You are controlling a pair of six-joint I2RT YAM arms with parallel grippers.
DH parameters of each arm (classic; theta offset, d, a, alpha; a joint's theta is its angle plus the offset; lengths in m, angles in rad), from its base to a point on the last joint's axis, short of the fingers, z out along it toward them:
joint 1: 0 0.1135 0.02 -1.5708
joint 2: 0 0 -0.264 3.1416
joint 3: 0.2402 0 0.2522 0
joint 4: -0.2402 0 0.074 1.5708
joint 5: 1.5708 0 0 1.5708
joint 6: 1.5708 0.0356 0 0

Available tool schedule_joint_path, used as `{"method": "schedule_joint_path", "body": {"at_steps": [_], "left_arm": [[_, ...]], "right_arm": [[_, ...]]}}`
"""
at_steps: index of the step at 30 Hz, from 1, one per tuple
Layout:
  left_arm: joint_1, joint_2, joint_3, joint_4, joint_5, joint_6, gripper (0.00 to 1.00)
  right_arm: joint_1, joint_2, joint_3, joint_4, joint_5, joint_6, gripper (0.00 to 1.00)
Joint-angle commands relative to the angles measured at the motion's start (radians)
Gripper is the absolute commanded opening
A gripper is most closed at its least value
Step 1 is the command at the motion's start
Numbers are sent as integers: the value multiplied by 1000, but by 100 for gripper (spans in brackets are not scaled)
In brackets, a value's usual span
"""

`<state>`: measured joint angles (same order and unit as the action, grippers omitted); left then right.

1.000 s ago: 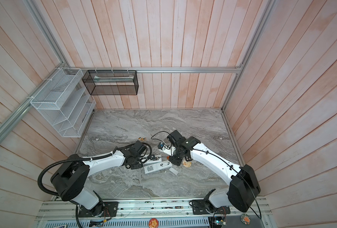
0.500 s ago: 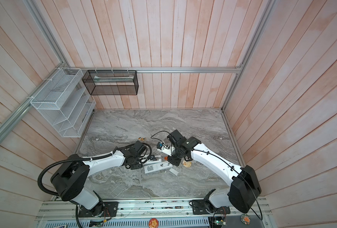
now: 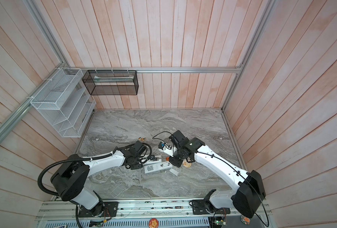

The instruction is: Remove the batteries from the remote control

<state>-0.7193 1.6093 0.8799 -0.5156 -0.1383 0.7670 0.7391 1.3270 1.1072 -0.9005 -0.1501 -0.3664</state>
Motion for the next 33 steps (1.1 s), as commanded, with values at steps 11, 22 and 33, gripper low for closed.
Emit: {"method": "schedule_joint_path", "body": {"at_steps": [11,22,33], "left_arm": [[-6,-19,-6,13,23,14,0],[-6,-23,-4,9,26,14,0],[-8,-25,-4,11,34,14,0]], "right_arm": [[5,81,50,-14,72,11,0],[4,97,34,15,53,7,0],[5,111,11,48,17,5,0]]}}
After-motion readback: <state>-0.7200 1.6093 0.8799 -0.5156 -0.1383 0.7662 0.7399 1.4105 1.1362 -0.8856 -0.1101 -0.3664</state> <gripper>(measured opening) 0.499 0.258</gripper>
